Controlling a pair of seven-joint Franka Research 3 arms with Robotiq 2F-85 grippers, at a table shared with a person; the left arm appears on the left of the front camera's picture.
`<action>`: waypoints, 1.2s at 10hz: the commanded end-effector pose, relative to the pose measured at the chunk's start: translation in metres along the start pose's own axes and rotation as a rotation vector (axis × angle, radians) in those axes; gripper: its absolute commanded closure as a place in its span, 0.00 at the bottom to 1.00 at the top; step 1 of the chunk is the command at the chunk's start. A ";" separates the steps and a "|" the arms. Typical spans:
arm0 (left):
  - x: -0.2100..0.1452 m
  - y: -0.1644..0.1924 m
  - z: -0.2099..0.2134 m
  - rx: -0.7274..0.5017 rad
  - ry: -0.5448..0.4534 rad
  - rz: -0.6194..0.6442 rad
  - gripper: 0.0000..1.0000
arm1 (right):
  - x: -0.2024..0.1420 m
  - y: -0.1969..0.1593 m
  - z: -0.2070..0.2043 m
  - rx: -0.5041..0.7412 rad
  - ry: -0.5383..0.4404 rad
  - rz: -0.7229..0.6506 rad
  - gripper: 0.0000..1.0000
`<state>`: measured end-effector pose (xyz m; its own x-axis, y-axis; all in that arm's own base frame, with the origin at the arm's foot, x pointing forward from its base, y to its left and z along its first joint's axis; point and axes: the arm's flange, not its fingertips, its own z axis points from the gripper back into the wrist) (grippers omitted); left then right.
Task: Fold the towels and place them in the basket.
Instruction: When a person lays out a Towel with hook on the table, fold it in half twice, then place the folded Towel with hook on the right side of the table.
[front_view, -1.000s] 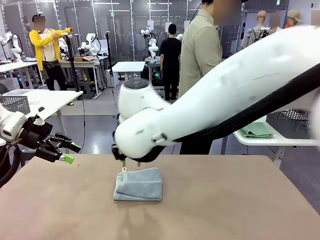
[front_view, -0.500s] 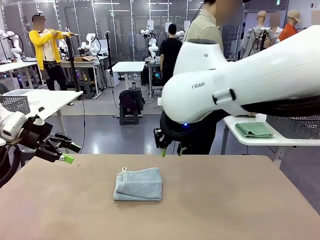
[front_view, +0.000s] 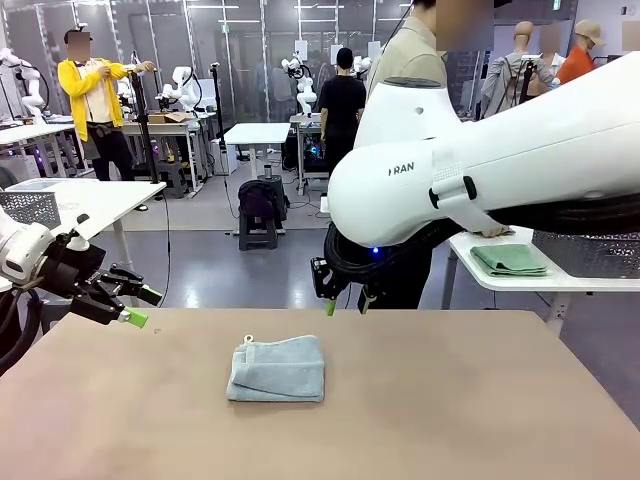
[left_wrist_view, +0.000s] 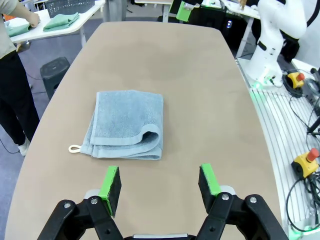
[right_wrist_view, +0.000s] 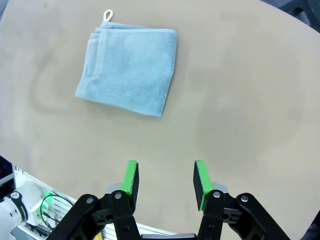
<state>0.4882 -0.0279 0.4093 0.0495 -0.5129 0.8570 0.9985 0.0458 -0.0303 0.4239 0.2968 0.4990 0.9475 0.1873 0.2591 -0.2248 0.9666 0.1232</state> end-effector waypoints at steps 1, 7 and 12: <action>0.003 -0.003 0.001 0.005 -0.006 0.007 0.21 | 0.003 -0.001 0.001 -0.002 -0.004 0.006 0.44; 0.003 -0.003 0.001 0.005 -0.006 0.007 0.21 | 0.003 -0.001 0.001 -0.002 -0.004 0.006 0.44; 0.003 -0.003 0.001 0.005 -0.006 0.007 0.21 | 0.003 0.001 -0.037 0.031 0.043 -0.095 0.44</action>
<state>0.4882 -0.0279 0.4093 0.0494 -0.5130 0.8570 0.9985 0.0457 -0.0302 0.4284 0.2979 0.4828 0.9609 0.1607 0.2255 -0.1956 0.9704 0.1419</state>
